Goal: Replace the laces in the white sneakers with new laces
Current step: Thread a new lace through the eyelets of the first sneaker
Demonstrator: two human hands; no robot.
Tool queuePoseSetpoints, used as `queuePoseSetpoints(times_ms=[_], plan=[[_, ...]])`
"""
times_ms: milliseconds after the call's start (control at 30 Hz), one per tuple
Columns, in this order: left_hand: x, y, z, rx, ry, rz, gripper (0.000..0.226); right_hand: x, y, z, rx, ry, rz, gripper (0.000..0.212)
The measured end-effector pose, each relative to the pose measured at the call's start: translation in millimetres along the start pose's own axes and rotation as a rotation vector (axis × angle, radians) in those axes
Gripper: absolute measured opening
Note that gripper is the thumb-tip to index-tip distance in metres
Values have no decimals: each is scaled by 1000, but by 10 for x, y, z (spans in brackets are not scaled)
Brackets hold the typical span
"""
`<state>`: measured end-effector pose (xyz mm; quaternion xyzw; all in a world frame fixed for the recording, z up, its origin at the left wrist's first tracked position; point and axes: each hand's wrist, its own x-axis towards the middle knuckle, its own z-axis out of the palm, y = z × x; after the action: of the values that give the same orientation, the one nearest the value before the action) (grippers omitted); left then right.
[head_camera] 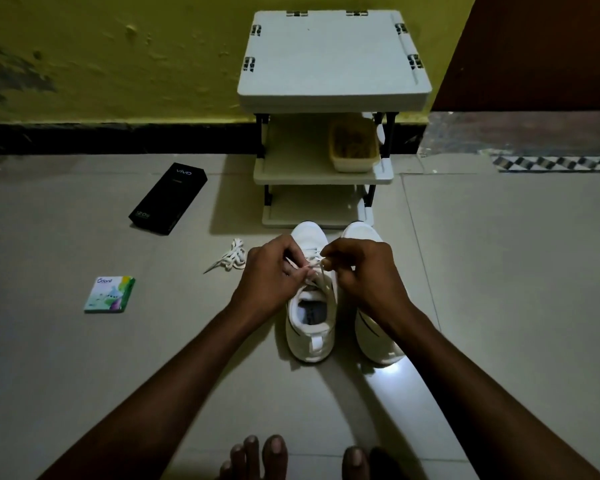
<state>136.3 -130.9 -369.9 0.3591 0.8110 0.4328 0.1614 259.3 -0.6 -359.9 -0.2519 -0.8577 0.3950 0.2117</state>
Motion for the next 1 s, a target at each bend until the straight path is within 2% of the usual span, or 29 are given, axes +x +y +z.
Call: queuePoseSetpoints(times_ms=[167,400,500,567,700,733,800,833,933,1000], plan=[[19,17,42,74,18,-10,19,2,-6,3,17,-11,-15,28],[80,-60,-30,-161,-40,-74,31,39,14,19,-25,-11,-57,31],[70,-38,-52,-222,-92,-56,28,34,11,32,-63,-11,-77,29],[62,-37,-86,-173,-121,24,24,19,8,33,-81,-13,-54,27],[97,-138,-194,207,-156,429,27,-50,-18,0,-98,5,20,20],[95,-144,-202,246,-144,467,23,-67,-15,-10,-94,3,48,18],[59,-114,-190,218,-92,403,11,-84,1,-5,-84,3,93,9],[36,-118,-160,179,-61,320,12,-89,8,2,-91,2,105,6],[-42,-149,-40,-2,-82,3,22,-90,18,37,-89,-1,148,15],[-69,-136,-3,-161,-56,-145,21,-83,24,48,-50,1,201,20]])
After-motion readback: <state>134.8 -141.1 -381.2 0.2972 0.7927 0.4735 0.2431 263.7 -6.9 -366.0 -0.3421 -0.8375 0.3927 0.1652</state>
